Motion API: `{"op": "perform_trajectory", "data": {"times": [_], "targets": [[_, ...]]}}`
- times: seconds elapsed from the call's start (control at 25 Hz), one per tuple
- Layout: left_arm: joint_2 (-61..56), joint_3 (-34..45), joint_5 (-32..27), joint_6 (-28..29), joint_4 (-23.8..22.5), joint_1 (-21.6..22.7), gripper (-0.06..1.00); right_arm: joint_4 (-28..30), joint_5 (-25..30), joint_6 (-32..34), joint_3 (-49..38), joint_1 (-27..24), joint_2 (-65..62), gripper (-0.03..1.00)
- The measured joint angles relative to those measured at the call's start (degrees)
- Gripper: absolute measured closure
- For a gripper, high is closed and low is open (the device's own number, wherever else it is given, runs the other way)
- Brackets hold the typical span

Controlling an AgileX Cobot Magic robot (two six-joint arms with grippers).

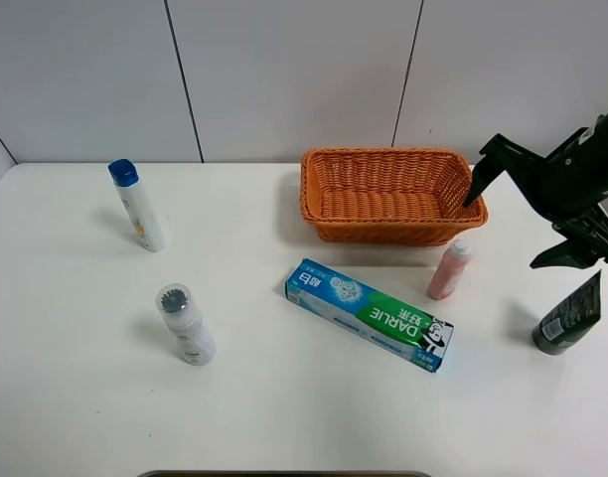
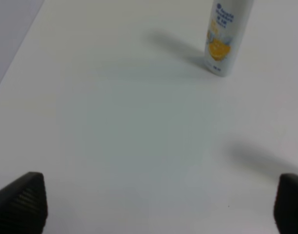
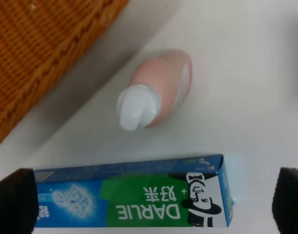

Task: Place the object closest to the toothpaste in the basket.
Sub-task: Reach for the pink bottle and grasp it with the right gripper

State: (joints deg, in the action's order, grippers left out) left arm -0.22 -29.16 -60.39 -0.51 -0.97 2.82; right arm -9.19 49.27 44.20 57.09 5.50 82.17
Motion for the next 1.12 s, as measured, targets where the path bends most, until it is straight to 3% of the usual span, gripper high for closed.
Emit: {"op": "perform_trajectory", "data": {"times": [1.12], "targets": [[0.00,0.00,0.00,0.00,0.00,0.00,0.00,-0.02,-7.80,-1.51,0.00,0.11,16.12,-0.02]]}}
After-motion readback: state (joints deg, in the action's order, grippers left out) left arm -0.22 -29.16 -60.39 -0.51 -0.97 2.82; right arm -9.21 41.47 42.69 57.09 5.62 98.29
